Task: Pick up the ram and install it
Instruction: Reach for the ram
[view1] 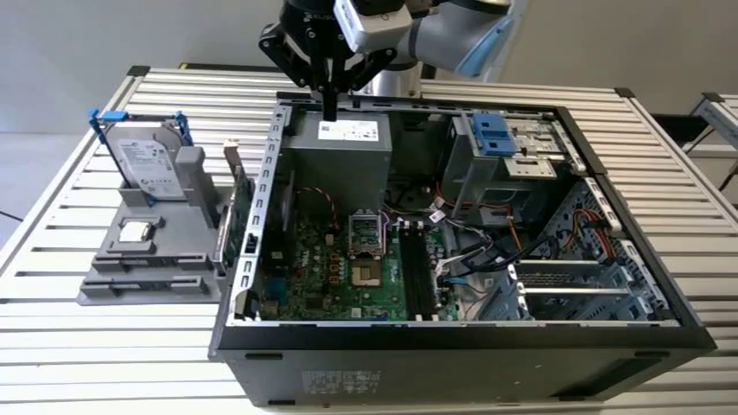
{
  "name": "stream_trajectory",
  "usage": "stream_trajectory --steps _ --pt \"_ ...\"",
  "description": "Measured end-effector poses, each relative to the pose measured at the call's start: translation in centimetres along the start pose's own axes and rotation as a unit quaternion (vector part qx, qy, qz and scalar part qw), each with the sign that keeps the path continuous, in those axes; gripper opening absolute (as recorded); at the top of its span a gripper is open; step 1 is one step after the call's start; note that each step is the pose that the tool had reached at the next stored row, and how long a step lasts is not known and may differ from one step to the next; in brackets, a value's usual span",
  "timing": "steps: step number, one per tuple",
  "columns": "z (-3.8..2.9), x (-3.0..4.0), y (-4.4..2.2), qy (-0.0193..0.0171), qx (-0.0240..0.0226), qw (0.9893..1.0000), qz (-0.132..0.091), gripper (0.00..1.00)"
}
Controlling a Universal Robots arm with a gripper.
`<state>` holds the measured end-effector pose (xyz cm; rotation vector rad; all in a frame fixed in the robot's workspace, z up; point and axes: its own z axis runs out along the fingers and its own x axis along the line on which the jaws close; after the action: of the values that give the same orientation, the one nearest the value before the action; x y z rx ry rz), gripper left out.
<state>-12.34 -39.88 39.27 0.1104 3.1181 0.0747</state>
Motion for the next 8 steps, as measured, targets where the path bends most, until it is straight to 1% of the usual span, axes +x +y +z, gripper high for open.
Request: stream_trajectory --steps 8 --pt "0.01 0.10 -0.02 0.0000 -0.0001 1.0000 0.000 0.00"
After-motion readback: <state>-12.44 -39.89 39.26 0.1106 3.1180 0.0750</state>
